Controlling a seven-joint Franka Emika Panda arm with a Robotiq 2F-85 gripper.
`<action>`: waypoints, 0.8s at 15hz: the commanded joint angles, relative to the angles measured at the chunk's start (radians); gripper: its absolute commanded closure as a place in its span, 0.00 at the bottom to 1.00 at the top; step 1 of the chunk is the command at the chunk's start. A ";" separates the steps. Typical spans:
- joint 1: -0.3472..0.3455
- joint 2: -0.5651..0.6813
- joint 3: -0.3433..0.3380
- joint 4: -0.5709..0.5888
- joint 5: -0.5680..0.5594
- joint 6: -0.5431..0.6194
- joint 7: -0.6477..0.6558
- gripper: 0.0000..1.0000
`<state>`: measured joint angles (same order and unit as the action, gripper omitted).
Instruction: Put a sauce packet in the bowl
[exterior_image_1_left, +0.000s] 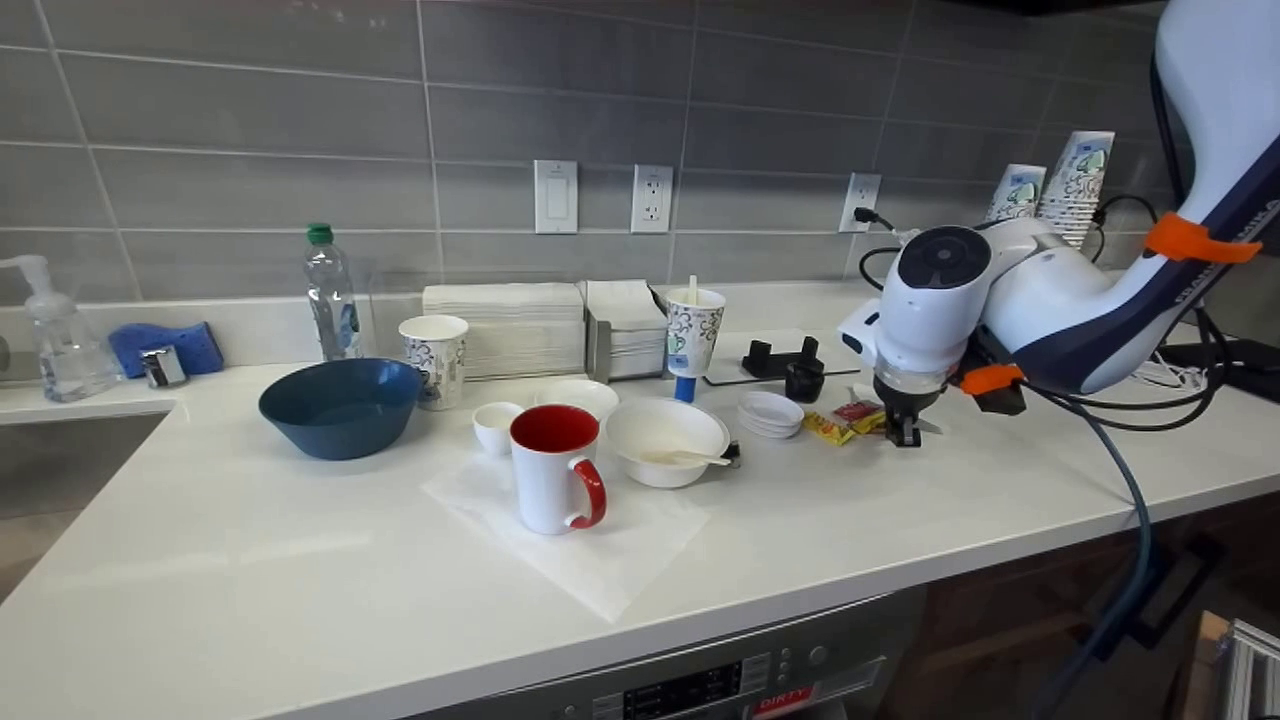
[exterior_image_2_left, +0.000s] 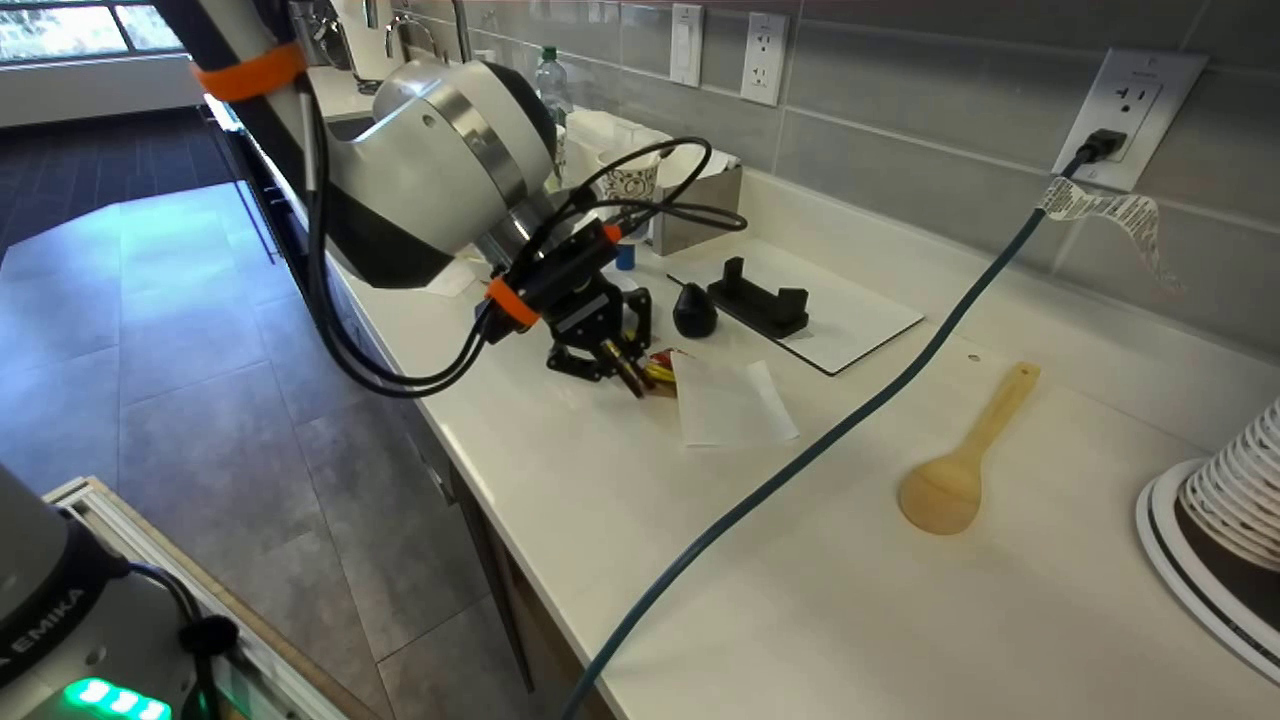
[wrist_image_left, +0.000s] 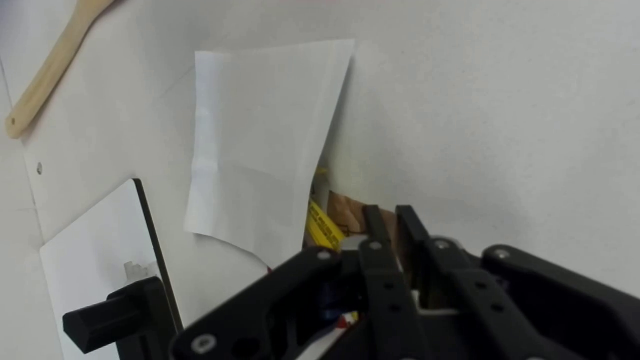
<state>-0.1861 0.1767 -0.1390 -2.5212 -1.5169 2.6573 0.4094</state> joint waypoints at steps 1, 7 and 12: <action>0.004 0.011 0.000 0.009 -0.039 0.000 0.041 0.96; -0.003 -0.072 -0.001 -0.076 0.043 -0.003 -0.010 0.99; -0.015 -0.196 -0.020 -0.184 0.139 0.028 -0.095 0.99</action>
<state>-0.1914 0.0953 -0.1443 -2.6132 -1.4562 2.6580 0.3971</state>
